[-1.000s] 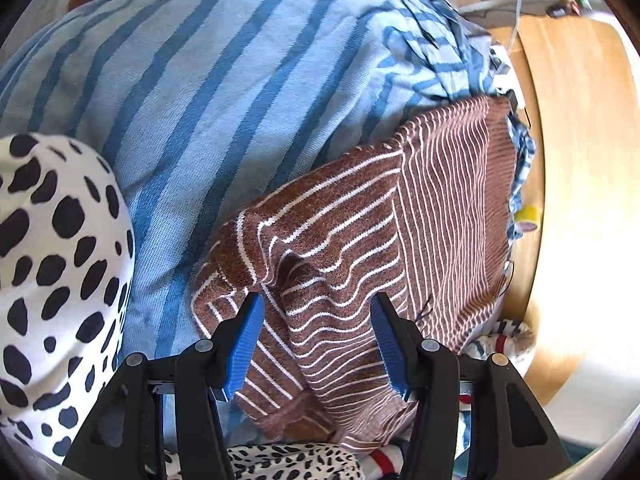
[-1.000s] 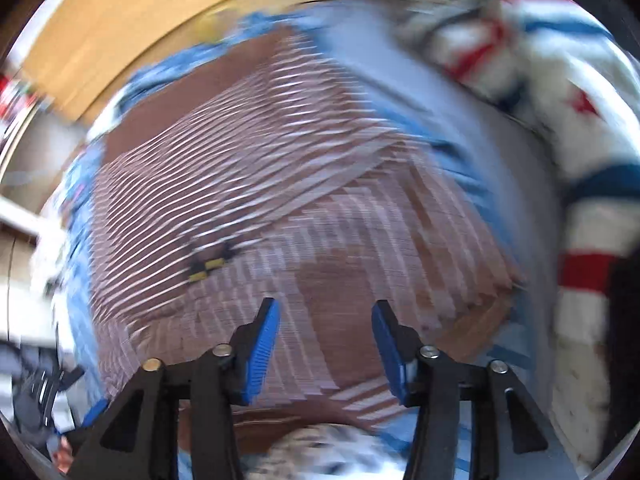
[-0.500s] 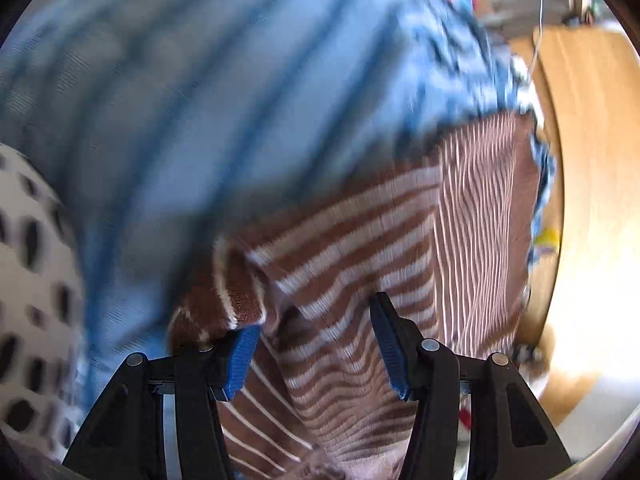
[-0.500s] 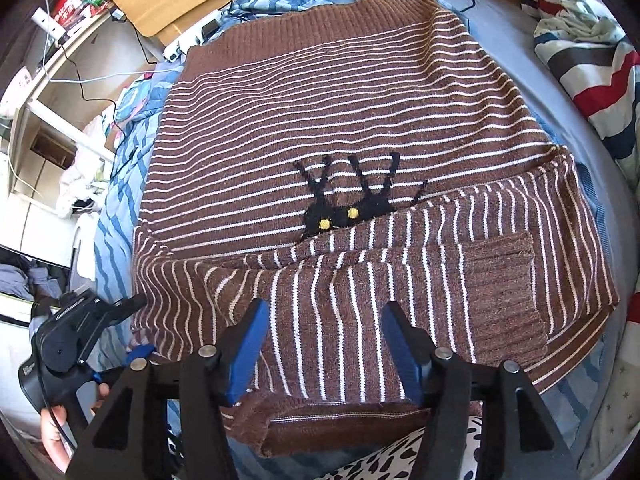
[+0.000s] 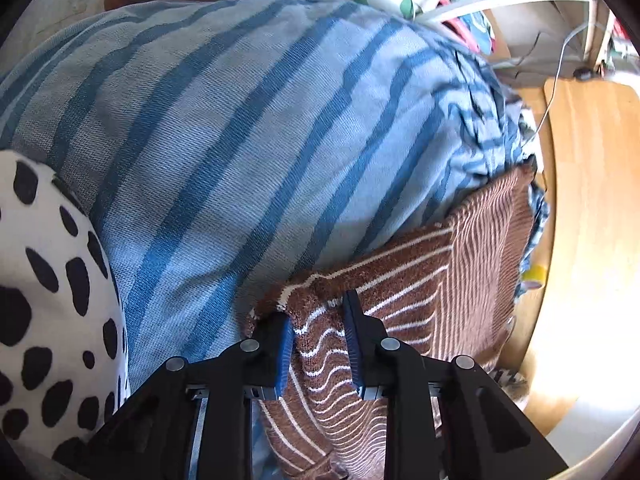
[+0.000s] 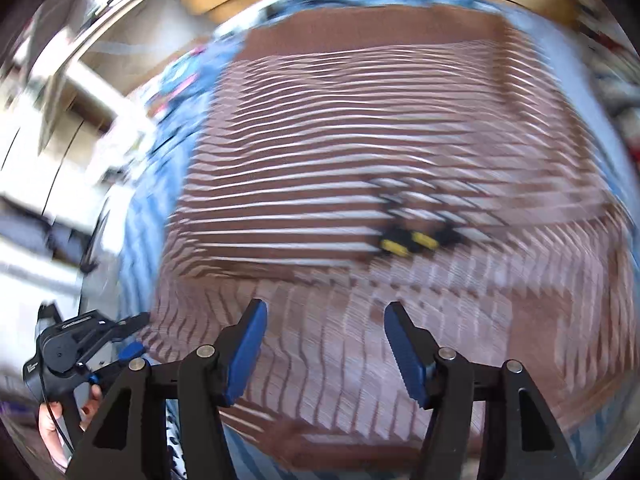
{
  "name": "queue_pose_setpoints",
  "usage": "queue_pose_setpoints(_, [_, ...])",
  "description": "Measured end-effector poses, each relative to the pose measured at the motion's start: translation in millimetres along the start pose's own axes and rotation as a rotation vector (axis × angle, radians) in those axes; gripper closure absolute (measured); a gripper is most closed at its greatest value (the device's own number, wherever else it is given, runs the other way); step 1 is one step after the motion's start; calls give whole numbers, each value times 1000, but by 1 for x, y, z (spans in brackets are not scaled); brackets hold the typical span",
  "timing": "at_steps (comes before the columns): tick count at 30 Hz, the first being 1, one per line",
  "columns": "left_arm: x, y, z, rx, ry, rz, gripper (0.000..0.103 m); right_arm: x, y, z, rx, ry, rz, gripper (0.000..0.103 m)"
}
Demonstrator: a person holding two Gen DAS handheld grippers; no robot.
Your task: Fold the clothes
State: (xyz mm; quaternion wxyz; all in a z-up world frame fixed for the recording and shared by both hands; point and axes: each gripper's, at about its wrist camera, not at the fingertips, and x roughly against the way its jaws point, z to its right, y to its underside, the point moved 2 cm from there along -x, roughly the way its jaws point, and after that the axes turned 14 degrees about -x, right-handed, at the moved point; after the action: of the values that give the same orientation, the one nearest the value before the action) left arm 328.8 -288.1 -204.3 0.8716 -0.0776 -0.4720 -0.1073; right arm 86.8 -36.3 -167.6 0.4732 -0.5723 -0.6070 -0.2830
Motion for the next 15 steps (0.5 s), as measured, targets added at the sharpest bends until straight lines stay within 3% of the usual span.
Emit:
queue_pose_setpoints(4, [-9, -9, 7, -30, -47, -34, 77, -46, -27, -59, 207, -47, -76, 38])
queue_pose_setpoints(9, [-25, -25, 4, -37, -83, -104, 82, -112, -37, -104, 378, -24, -238, 38])
queue_pose_setpoints(12, [-32, -34, 1, -37, -60, -139, 82, -119, -34, -110, 401, -67, -253, 36])
queue_pose_setpoints(15, [-35, -39, 3, -63, -58, -163, 82, -110, -20, -120, 489, -110, -230, 44])
